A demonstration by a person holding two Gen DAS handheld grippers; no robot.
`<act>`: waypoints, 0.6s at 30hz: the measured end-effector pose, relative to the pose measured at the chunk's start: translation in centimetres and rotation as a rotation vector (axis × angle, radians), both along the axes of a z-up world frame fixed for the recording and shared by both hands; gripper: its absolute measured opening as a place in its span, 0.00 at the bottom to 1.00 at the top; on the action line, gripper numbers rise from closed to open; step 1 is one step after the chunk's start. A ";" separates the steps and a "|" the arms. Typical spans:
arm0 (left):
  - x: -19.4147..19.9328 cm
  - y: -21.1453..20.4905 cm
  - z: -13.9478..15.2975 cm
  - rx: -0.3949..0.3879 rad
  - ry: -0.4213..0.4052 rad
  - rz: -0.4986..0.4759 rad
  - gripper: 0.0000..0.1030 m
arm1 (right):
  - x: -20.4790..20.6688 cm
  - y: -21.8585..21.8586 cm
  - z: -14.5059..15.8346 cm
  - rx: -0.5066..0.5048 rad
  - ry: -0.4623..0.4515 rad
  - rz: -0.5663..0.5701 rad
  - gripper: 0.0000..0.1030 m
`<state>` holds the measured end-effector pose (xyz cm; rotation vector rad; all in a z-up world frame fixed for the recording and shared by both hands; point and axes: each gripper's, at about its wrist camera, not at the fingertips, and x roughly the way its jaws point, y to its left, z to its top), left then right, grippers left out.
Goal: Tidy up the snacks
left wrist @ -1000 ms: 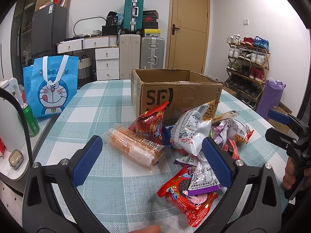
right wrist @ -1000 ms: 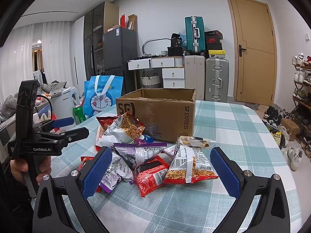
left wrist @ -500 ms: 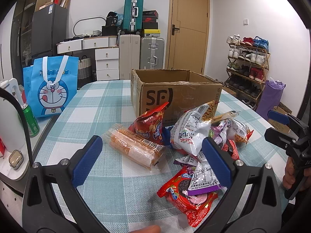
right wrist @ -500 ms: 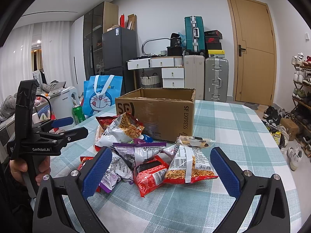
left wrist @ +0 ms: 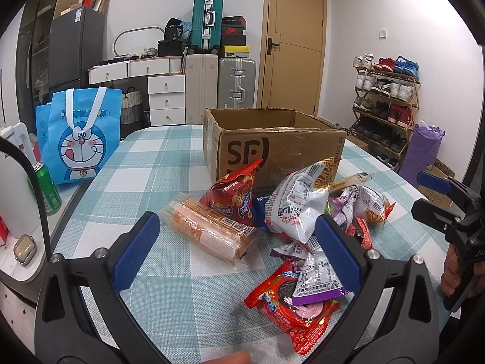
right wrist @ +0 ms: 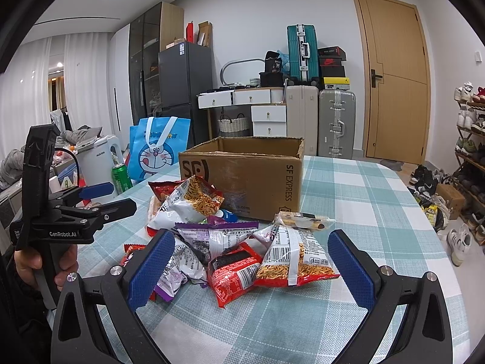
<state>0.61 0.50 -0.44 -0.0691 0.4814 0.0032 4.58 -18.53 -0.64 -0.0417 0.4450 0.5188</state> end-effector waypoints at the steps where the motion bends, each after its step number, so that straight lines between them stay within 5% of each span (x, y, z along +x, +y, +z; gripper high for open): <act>1: 0.0 0.0 0.0 0.000 0.000 0.000 0.99 | 0.0 0.0 0.0 0.000 0.000 0.000 1.00; 18: 0.2 -0.3 -0.3 0.000 -0.009 -0.005 0.99 | 0.6 -0.9 -0.1 -0.012 0.040 -0.051 1.00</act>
